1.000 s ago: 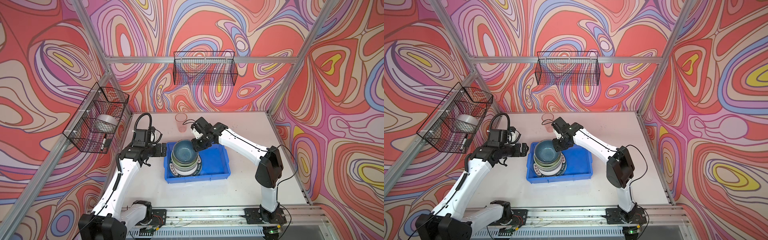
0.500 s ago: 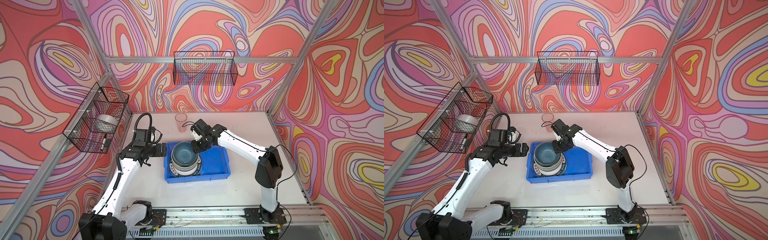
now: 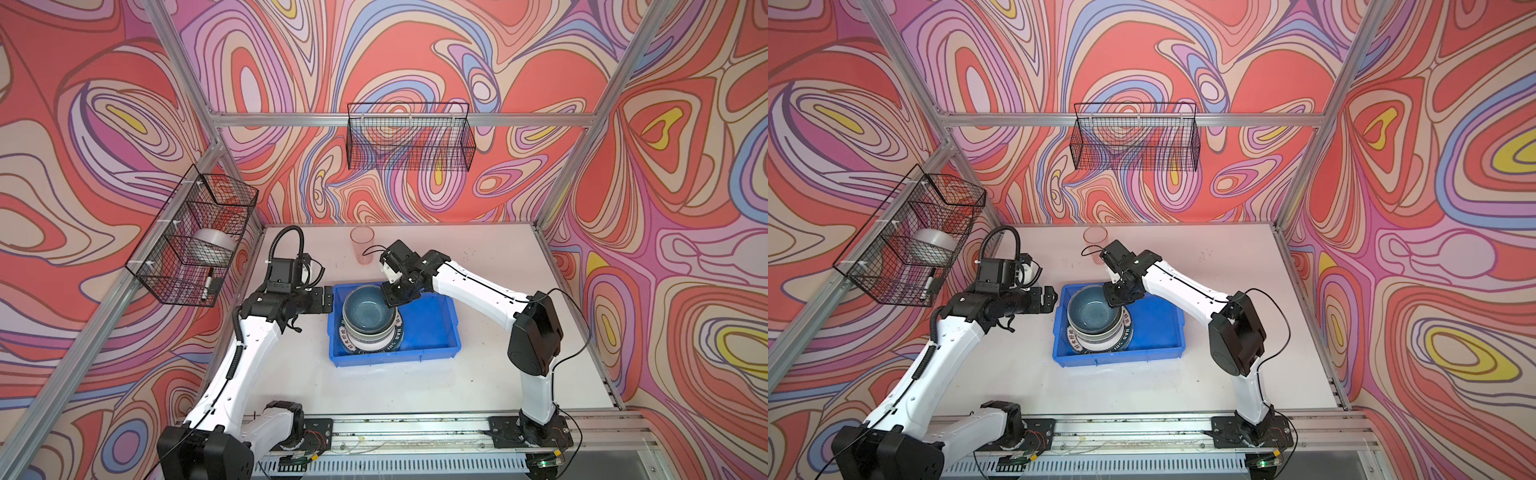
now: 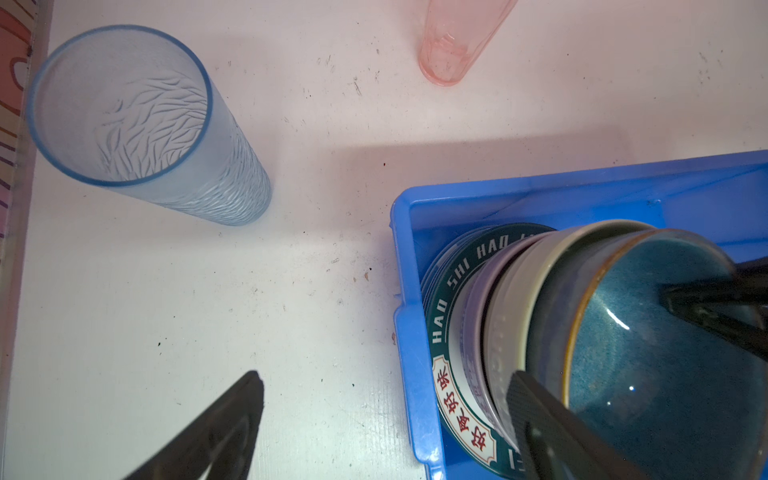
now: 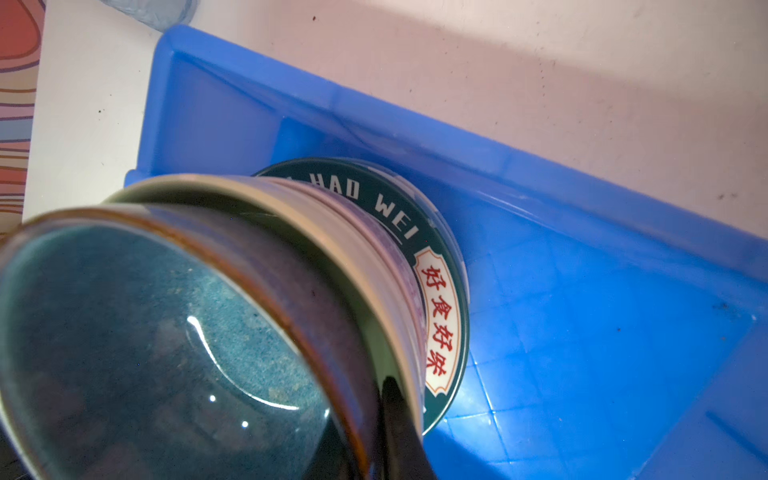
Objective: Place the mixed dishes into the plastic bin
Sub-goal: 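Lower the dark teal bowl onto the pale green bowl and open the right gripper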
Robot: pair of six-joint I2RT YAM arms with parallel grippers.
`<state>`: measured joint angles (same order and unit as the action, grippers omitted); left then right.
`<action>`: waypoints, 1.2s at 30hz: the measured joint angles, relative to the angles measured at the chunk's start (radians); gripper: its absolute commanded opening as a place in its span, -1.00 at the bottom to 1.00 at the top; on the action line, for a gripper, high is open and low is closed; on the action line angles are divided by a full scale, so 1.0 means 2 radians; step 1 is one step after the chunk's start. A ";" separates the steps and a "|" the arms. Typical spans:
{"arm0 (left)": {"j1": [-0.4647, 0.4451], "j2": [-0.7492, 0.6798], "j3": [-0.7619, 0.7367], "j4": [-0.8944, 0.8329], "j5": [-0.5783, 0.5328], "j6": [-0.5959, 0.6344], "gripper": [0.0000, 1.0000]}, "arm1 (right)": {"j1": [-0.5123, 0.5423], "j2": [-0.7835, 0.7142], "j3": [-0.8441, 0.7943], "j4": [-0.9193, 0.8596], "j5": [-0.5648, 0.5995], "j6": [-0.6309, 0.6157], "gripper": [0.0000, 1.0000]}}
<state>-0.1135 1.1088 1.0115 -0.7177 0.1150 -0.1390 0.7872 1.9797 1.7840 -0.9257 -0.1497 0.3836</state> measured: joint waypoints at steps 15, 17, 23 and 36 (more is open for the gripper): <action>0.000 0.000 0.000 0.000 0.000 -0.002 0.91 | 0.001 -0.001 0.006 -0.003 0.002 -0.004 -0.48; 0.000 0.000 0.000 0.000 0.000 -0.002 0.91 | 0.002 -0.001 0.006 -0.003 0.003 -0.004 -0.47; 0.000 0.000 0.000 0.000 -0.001 -0.002 0.91 | 0.003 -0.004 0.006 -0.004 0.007 -0.005 -0.43; 0.000 0.004 0.000 0.000 -0.010 -0.011 0.90 | 0.003 -0.034 0.005 -0.001 0.024 -0.005 -0.32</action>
<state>-0.1135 1.1175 1.0115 -0.7185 0.0956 -0.1619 0.7925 1.9125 1.7931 -0.9272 -0.1013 0.3740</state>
